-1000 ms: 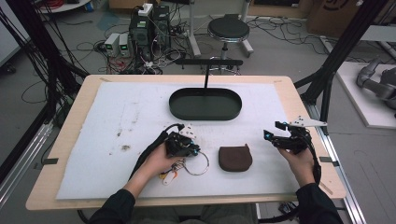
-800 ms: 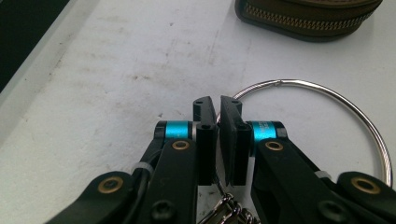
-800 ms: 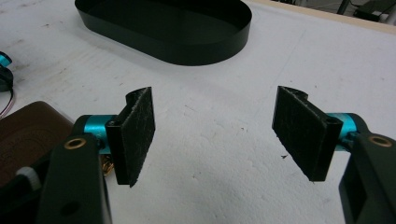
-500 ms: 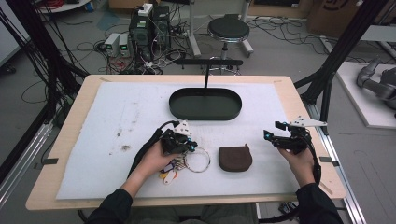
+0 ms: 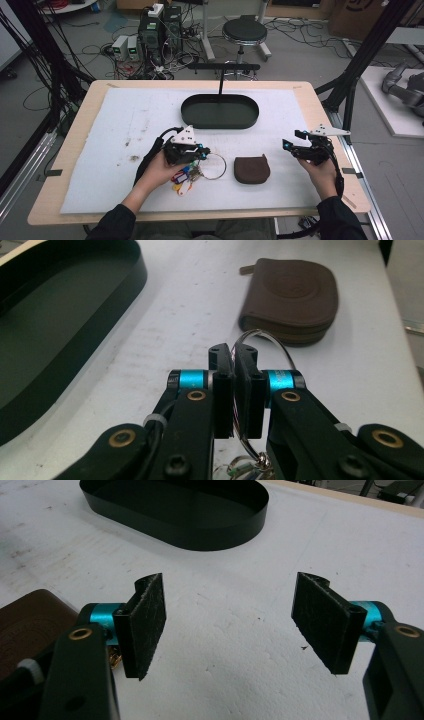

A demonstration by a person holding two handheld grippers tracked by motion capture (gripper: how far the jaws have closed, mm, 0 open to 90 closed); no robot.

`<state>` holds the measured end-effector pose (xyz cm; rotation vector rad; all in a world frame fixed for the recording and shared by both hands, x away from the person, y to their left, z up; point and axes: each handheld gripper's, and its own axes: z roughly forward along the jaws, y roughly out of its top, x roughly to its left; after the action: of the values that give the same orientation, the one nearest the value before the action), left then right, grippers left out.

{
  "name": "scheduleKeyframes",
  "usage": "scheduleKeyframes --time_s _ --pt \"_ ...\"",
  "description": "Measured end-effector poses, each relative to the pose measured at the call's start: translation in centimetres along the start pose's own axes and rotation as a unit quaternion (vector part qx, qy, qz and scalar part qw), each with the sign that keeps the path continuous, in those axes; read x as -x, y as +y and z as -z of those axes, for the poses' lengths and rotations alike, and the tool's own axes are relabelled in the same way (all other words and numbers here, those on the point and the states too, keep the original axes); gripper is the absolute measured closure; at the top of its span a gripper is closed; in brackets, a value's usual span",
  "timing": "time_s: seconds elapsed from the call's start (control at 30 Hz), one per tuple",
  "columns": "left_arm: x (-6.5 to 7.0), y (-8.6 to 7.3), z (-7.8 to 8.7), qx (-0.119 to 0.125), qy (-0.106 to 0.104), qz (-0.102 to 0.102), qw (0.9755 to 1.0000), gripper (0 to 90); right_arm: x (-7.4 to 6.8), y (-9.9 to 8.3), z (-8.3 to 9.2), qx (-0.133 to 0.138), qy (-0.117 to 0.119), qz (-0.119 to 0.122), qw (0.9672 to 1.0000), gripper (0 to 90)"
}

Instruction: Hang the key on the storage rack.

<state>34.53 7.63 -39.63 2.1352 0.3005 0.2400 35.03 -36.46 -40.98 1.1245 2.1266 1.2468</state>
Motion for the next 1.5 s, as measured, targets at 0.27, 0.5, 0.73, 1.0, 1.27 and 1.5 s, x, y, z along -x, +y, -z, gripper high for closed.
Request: scheduleKeyframes --time_s 0.27,0.5,0.73,1.0,1.27,1.5 --pt "0.6 -0.3 1.2 0.008 -0.043 -0.010 0.9990 85.6 -0.1 0.0 -0.1 -0.001 0.000 0.002 1.0000 30.4" --pt "0.9 -0.4 1.2 0.003 -0.073 -0.013 0.9972 82.6 0.0 0.0 -0.1 -0.002 0.000 0.001 1.0000 30.4" --pt "0.8 -0.6 1.2 -0.004 -0.088 -0.011 0.9960 82.3 0.0 0.0 -0.2 -0.003 0.000 0.004 1.0000 30.3" --pt "0.9 -0.9 0.7 -0.028 -0.102 -0.013 0.9943 82.9 0.0 0.0 -0.2 -0.004 0.000 0.003 1.0000 30.4" --pt "0.5 -0.8 1.2 -0.011 -0.104 -0.004 0.9945 86.1 0.0 0.0 -0.2 -0.003 0.000 0.003 1.0000 30.4" --pt "-0.2 -0.6 2.7 0.039 -0.085 0.012 0.9955 86.3 0.0 0.0 -0.2 -0.002 0.001 0.002 1.0000 30.4"
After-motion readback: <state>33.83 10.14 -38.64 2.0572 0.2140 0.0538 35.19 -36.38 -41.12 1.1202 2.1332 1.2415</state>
